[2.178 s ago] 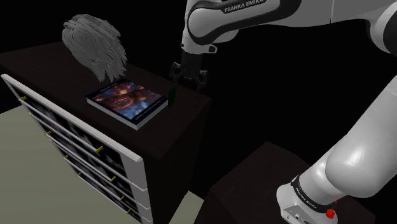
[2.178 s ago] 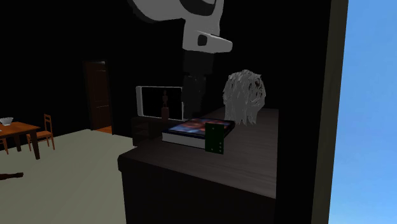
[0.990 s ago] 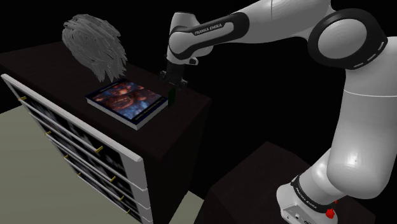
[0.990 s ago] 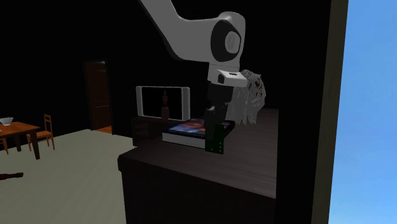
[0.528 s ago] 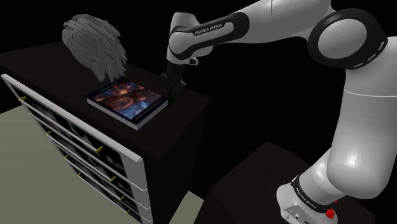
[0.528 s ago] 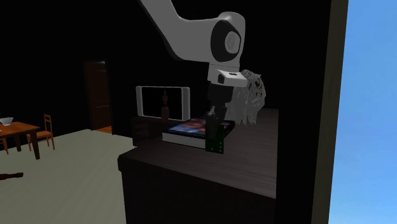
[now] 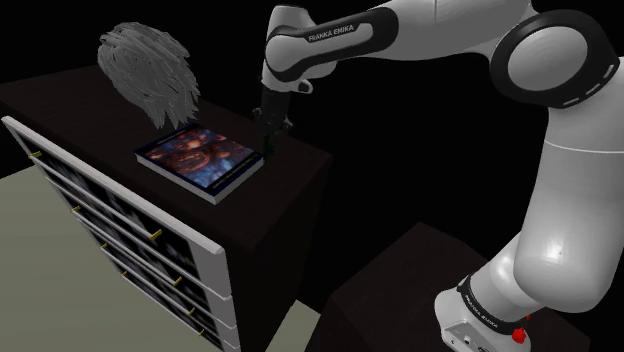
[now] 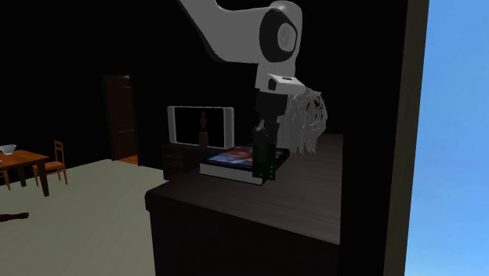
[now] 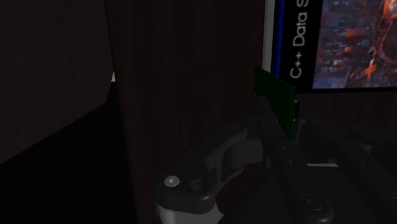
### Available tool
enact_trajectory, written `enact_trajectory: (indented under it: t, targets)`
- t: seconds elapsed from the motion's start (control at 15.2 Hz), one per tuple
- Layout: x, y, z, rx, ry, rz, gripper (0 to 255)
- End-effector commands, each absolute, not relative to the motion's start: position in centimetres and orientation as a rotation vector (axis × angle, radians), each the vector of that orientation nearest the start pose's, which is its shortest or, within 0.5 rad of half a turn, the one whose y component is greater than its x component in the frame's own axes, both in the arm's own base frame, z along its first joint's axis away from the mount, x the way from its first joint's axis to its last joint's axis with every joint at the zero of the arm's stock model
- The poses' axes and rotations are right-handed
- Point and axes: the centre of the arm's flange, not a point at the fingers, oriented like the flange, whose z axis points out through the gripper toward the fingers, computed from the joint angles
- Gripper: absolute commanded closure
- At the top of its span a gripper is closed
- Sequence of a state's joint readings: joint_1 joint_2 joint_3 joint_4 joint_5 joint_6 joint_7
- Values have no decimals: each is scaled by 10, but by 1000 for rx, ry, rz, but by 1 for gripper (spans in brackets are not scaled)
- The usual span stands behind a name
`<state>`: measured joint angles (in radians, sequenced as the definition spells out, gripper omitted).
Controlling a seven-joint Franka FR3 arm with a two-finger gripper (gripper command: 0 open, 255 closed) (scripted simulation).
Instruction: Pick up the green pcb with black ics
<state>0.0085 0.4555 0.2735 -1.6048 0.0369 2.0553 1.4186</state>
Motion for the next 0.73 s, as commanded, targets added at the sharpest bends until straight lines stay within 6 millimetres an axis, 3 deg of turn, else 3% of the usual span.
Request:
enact_trajectory:
  t: [0.0,0.53,0.66]
  targets:
    - [657,167,385,-2516,1687,163,255]
    - [657,167,428,-2516,1687,163,255]
    - [657,167,428,-2516,1687,163,255]
